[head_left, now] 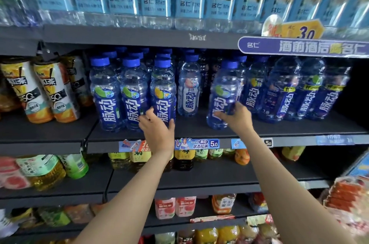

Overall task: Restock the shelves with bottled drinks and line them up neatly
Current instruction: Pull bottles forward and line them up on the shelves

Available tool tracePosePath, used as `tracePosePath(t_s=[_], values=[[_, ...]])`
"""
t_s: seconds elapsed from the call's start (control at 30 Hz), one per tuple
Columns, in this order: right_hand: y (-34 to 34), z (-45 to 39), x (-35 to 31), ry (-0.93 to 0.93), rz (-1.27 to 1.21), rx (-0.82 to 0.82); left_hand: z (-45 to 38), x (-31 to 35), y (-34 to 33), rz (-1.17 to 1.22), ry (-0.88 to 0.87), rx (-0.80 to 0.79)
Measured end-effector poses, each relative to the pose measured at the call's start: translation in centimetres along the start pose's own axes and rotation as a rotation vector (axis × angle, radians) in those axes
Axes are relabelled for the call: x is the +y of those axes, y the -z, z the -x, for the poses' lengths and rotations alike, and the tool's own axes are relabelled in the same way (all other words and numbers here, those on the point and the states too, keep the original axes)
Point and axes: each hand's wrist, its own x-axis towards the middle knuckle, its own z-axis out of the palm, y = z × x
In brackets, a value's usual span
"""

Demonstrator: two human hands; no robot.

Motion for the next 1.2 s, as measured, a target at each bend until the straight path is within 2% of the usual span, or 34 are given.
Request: tracePosePath(t_s=[0.1, 0.37, 0.77, 0.83, 0.9, 0.97, 1.03, 1.07, 1.1, 1.2], values=[[-2.3, 0.2, -2.0, 0.104, -0.027, -0.132, 0.1, -0.1, 0.1, 0.021, -0.012, 0.007], [-4.8, 0.3, -4.0, 0.12, -0.079, -0.254, 0.0, -0.5, 0.1, 0.012, -0.044, 0.006], [-5.2, 0.3, -4.0, 0.15, -0.101, -0.265, 0.1, -0.4, 0.6, 0.003, -0.03, 0.019], [-4.8, -0.3, -3.3, 0.174, -0.103, -0.327, 0.4, 0.1, 1.0, 0.029, -0.139, 0.078], [-3.7, -0.9, -2.5, 0.153, -0.252, -0.357, 1.0, 1.3, 0.8, 0.023, -0.346, 0.106], [-2.1, -1.8, -1.6, 0.078, -0.404, -0.185, 1.2, 2.8, 0.0, -0.018, -0.465, 0.087], [-0.6, -3.1, -0.7, 0.061, -0.267, 0.132, 1.0, 4.4, -1.1, -0.034, -0.458, 0.064], [0.1, -3.8, -0.3, 0.061, -0.154, 0.233, 0.8, 5.1, -1.8, -0.055, -0.449, 0.06], [0.5, -4.6, 0.0, 0.045, -0.061, 0.275, 0.7, 5.8, -2.4, -0.088, -0.447, 0.063], [0.4, -6.3, 0.4, 0.006, 0.084, 0.256, -0.2, 7.5, -3.8, -0.214, -0.43, 0.116]])
